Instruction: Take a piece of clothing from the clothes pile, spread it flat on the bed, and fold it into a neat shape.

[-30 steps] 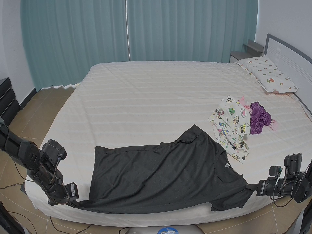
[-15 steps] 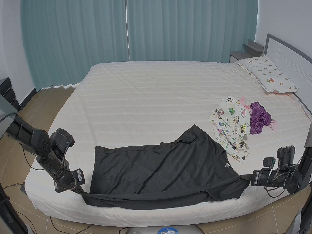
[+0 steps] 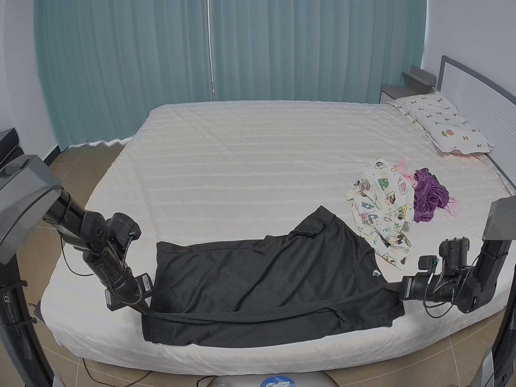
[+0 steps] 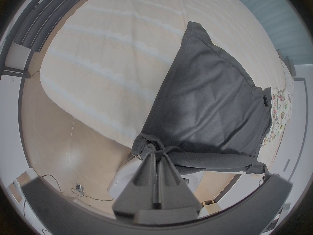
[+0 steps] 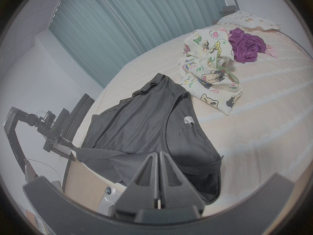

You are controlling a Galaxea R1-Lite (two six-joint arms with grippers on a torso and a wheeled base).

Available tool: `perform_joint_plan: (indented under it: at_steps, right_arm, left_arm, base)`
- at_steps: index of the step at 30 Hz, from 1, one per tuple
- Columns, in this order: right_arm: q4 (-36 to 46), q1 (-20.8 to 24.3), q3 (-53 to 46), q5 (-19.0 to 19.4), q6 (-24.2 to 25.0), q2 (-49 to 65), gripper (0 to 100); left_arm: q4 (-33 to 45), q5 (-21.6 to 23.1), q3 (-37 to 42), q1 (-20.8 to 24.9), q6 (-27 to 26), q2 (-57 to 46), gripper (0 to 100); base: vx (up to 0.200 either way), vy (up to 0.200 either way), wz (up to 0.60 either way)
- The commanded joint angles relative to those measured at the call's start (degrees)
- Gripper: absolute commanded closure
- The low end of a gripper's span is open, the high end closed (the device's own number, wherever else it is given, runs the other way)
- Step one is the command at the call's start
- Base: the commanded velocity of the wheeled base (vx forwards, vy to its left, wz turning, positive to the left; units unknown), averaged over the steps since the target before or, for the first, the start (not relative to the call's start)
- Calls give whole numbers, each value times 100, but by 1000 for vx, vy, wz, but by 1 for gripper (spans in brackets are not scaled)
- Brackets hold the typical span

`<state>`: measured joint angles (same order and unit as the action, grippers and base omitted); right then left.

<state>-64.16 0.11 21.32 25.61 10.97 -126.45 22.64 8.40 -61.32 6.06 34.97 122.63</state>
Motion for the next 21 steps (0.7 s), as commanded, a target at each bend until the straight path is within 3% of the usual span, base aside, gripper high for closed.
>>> perform_joint_plan:
  at_steps: [1,10,21]
  right_arm:
    - [9,42,206,-48,10,-363,100]
    - [9,42,610,-127,28,-670,100]
    - [-44,42,830,-127,327,-758,100]
  left_arm:
    - [13,-31,-284,1,36,332,100]
    - [-5,-559,-451,141,229,605,100]
    - [-5,-805,-521,273,335,728,100]
  base:
    - [0,0,0]
    - [0,0,0]
    - [0,0,0]
